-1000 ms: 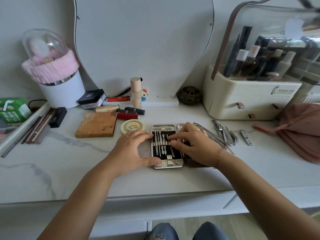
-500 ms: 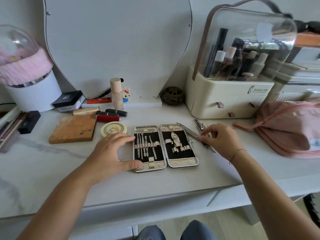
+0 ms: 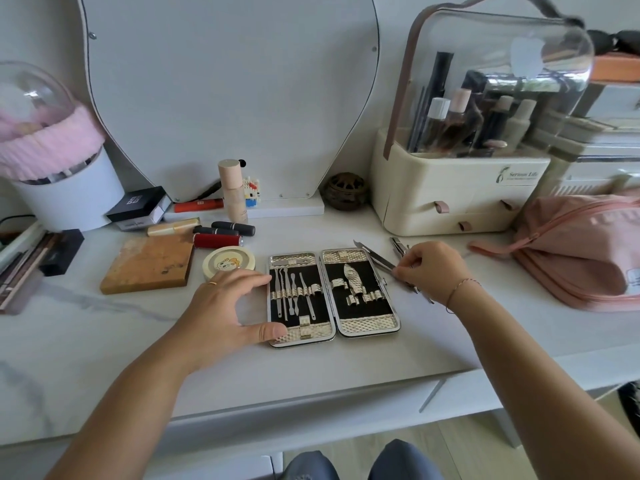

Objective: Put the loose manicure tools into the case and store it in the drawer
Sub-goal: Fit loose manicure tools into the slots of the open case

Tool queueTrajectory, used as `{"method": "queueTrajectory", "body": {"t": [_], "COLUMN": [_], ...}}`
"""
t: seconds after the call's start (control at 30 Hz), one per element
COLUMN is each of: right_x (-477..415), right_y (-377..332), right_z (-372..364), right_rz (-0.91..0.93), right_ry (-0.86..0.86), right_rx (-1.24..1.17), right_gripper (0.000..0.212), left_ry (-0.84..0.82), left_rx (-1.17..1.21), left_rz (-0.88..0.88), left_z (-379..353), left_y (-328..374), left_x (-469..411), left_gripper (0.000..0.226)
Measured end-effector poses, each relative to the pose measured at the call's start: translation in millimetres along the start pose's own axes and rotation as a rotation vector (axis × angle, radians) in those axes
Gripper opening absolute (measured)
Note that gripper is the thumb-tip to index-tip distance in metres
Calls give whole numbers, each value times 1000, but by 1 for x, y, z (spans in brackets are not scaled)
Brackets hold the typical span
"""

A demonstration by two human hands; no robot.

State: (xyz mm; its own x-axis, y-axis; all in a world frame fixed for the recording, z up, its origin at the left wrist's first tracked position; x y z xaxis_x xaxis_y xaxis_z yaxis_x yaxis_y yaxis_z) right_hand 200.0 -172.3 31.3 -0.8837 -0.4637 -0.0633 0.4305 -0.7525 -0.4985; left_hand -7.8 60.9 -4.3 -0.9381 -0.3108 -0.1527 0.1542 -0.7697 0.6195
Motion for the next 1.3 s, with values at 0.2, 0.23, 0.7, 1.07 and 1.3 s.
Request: {"method": "queueTrajectory", "body": {"t": [0.2, 0.23, 0.7, 1.07, 1.3], "right_x": [-1, -1, -9, 7, 51], "right_y": [-9, -12, -55, -57, -49], "right_z": [12, 13, -3, -10, -23], "right_rz": [56, 76, 52, 215, 183], "right_ry": [39, 50, -329, -237, -405], "right_rx": [-6, -30, -827, -1044, -1129], "right_gripper": [15, 15, 8, 12, 53], "left_ry": [10, 13, 19, 17, 17], "left_rx": [4, 0, -14, -30, -37], "left_rz": [-12, -16, -41, -51, -47], "left_z": [-1, 0, -1, -2, 0], "left_y": [-1, -1, -2, -4, 0], "left_x": [-1, -1, -1, -2, -1], "left_gripper": [101, 100, 100, 101, 101]}}
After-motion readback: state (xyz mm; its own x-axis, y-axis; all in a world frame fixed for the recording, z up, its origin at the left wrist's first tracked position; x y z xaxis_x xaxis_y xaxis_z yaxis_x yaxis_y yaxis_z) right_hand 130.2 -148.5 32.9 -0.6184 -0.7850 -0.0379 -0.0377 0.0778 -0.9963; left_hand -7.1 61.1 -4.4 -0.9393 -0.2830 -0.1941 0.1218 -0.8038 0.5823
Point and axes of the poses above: each hand's wrist, its own x-axis away from the middle knuckle, its own z-axis out of the back of the hand, y = z × x, the point moved 2 cm from there along -x, towards the middle knuckle
